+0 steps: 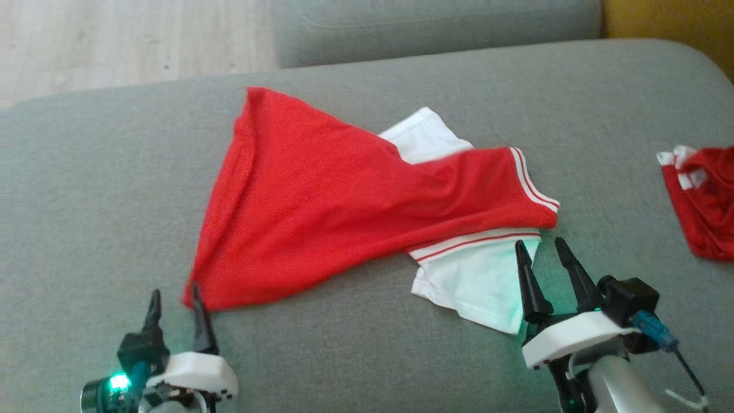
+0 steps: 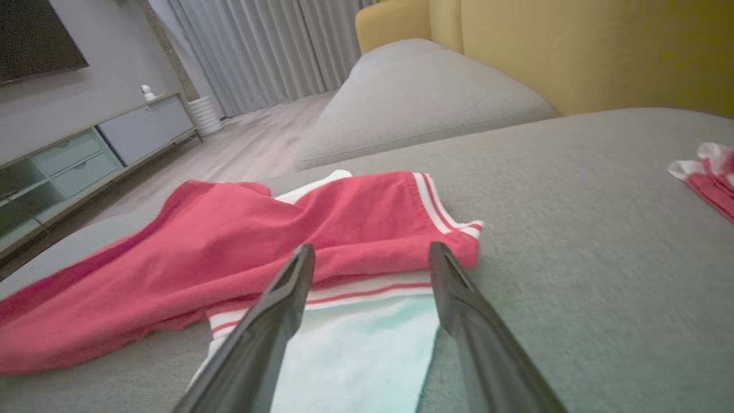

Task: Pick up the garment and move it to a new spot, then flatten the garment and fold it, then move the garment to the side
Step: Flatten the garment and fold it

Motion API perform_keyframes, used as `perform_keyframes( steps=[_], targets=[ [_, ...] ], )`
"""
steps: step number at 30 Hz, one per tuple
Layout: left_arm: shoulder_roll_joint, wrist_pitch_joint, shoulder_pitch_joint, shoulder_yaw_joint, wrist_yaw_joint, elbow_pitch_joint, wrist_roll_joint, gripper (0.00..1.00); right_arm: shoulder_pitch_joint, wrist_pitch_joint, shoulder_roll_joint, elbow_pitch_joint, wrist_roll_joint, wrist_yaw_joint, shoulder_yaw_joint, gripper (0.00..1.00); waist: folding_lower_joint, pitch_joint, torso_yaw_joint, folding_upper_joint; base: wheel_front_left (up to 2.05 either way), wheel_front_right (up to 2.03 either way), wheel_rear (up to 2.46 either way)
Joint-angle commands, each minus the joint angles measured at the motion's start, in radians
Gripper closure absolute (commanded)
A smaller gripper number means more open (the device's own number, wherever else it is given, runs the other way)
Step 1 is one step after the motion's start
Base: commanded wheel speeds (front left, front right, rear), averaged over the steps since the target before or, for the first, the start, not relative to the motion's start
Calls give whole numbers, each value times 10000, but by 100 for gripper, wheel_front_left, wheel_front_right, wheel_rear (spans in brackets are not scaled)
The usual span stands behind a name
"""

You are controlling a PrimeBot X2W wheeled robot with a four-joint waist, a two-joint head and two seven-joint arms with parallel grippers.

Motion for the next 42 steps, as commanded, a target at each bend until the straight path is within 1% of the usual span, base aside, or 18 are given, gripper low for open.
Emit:
perform_keyframes(
  steps=[1, 5, 11, 14, 18, 25, 29, 32, 33, 34, 35, 36, 37, 39, 42],
  targets=[
    [62, -53, -153, 240, 99, -684, 405, 0, -166, -57, -14, -313, -117, -9, 226, 0, 1, -182, 151, -1, 0, 0, 0],
    [45, -53, 422, -94, 98, -1205, 1207, 0, -79, -57, -14, -356, -407, -9, 178, 0, 1, -317, 121, -1, 0, 0, 0],
    [36, -53, 732, -194, 31, -1160, 1497, 0, 99, -57, -14, -93, -661, -9, 126, 0, 1, -375, 41, -1, 0, 0, 0],
    [28, -53, 805, -186, 1, -1106, 1463, 0, 169, -57, -14, 322, -771, -9, 170, 0, 1, -366, 36, -1, 0, 0, 0],
    [21, -53, 809, -236, -42, -1025, 1419, 0, 168, -57, -14, 1375, -801, -9, 263, 0, 1, -318, 102, -1, 0, 0, 0],
    [15, -53, 766, -492, -101, -920, 1302, 0, -131, -57, -14, 2712, 138, -9, 845, 0, 1, -169, 293, -1, 0, 0, 0],
    [14, -53, 723, -614, -87, -898, 1232, 0, -339, -57, -14, 3194, 676, -9, 1217, 0, 1, -73, 385, -1, 0, 0, 0],
    [14, -53, 678, -627, -87, -905, 1207, 0, -452, -57, -14, 3414, 1219, -9, 1806, 0, 1, -1, 437, -1, 0, 0, 0],
    [14, -53, 666, -622, -88, -908, 1202, 0, -498, -57, -14, 3520, 1413, -9, 2073, 4, 1, 23, 445, -1, 0, 0, 0],
    [14, -53, 651, -623, -89, -913, 1200, 0, -544, -57, -14, 3603, 1666, -9, 2307, 26, 1, 45, 453, -1, 0, 0, 0],
    [14, -53, 636, -627, -83, -916, 1194, 0, -602, -57, -14, 3684, 1894, -9, 2466, 71, 1, 65, 459, -1, 0, 0, 0],
    [14, -53, 622, -634, -78, -916, 1183, 0, -669, -57, -14, 3789, 2034, -9, 2608, 100, 1, 85, 461, -1, 0, 0, 0],
    [13, -53, 607, -633, -73, -927, 1150, 0, -735, -57, -14, 3878, 2133, -9, 2665, 100, 1, 103, 454, -1, 0, 0, 0],
    [13, -53, 578, -621, -74, -961, 1040, 0, -866, -57, -14, 3999, 2146, -9, 2420, 100, 1, 143, 425, -1, 0, 0, 0],
    [13, -53, 535, -594, -68, -998, 819, 0, -867, -57, -143, 3718, 1881, -9, 1533, 100, 1, 193, 323, -1, 0, 0, 0]
  ],
)
